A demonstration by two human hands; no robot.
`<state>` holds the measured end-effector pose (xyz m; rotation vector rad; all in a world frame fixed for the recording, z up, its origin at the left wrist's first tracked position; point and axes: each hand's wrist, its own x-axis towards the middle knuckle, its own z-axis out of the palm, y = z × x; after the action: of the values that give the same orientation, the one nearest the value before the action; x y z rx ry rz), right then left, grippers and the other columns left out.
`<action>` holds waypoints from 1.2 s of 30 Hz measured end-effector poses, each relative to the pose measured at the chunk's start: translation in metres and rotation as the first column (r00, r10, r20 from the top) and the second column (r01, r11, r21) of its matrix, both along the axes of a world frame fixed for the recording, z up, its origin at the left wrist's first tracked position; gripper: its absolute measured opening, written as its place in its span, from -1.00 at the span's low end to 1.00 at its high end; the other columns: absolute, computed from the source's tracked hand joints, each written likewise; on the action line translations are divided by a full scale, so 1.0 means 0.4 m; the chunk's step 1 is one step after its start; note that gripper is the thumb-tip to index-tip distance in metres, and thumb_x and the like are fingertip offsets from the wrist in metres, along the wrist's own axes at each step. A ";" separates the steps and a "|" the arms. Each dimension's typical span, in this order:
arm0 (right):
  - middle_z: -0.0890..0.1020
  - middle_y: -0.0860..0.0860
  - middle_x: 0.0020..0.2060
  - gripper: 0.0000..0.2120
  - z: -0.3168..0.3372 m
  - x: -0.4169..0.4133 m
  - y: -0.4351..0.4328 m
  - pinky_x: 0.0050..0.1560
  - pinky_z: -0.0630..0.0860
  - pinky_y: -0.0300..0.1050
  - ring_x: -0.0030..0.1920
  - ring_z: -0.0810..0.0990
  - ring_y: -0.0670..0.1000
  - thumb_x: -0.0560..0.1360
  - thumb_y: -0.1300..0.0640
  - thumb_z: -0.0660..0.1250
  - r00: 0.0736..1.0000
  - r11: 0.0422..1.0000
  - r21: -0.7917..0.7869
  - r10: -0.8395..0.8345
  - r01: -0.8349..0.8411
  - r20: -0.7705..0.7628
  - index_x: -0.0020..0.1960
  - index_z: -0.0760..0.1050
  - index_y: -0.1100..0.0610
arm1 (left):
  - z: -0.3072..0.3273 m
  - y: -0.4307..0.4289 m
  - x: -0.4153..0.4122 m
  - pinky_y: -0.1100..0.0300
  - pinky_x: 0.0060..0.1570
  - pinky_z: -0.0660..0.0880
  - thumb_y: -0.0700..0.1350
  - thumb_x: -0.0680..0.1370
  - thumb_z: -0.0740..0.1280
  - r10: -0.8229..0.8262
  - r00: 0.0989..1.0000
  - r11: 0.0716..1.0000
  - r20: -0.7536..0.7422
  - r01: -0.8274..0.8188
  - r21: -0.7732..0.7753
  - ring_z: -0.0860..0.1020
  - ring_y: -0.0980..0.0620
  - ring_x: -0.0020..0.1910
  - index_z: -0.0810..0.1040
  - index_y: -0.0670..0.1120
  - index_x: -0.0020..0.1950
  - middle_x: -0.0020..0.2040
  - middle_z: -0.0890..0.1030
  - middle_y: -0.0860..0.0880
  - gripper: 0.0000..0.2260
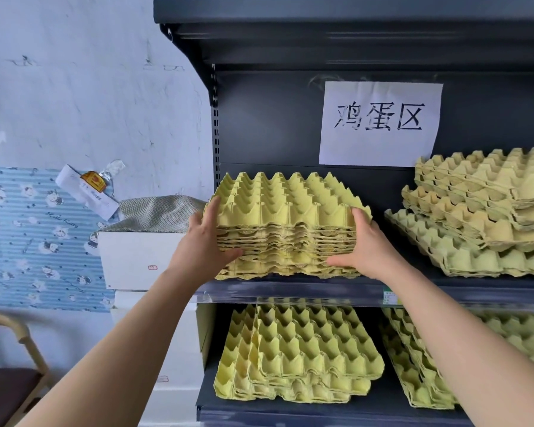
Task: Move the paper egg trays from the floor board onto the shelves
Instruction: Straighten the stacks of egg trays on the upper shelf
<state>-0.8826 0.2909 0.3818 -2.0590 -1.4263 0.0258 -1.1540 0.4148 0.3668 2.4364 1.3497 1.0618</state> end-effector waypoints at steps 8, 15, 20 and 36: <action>0.17 0.16 0.41 0.04 -0.006 -0.021 -0.003 0.19 0.39 -0.02 0.27 0.40 0.15 0.28 -0.03 0.56 1.000 0.999 0.028 -0.016 0.016 0.003 0.49 -0.10 -0.08 | -0.010 -0.011 0.010 -0.03 0.12 0.45 0.04 0.45 0.46 -0.047 0.999 0.995 0.002 0.047 -0.083 0.50 -0.20 0.10 -0.06 0.07 0.54 0.27 0.33 -0.19 -0.14; 0.33 0.11 0.38 0.07 0.010 -0.015 0.003 0.14 0.38 -0.04 0.29 0.38 0.11 0.18 0.00 0.63 0.995 0.995 0.078 -0.051 0.058 -0.084 0.48 0.03 -0.06 | 0.014 -0.003 0.004 0.16 0.03 0.38 -0.05 0.40 0.52 -0.088 0.989 0.995 0.118 0.094 -0.045 0.44 -0.02 0.00 0.17 0.03 0.50 0.19 0.41 -0.11 -0.22; 0.32 0.08 0.40 0.09 0.033 -0.013 0.004 0.25 0.35 0.02 0.34 0.35 0.11 0.17 0.02 0.63 0.995 0.993 0.106 -0.043 0.052 -0.085 0.49 0.02 -0.05 | 0.034 0.014 -0.009 0.16 0.00 0.37 -0.02 0.35 0.55 -0.088 0.987 0.996 0.132 0.091 -0.012 0.48 -0.05 0.05 0.25 0.01 0.47 0.16 0.50 -0.09 -0.23; 0.28 0.11 0.40 0.00 0.084 -0.063 0.038 0.17 0.37 -0.05 0.31 0.37 0.12 0.28 0.02 0.58 0.999 0.983 0.176 0.044 -0.041 -0.011 0.49 0.00 -0.08 | 0.079 0.017 -0.081 0.18 -0.02 0.36 -0.06 0.34 0.57 -0.054 0.976 0.997 0.210 0.040 0.069 0.47 0.01 -0.01 0.29 0.01 0.46 0.11 0.47 -0.02 -0.24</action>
<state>-0.9077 0.3060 0.4154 -1.8809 -1.4109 -0.0652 -1.1863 0.4214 0.3986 2.3069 1.2023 1.3280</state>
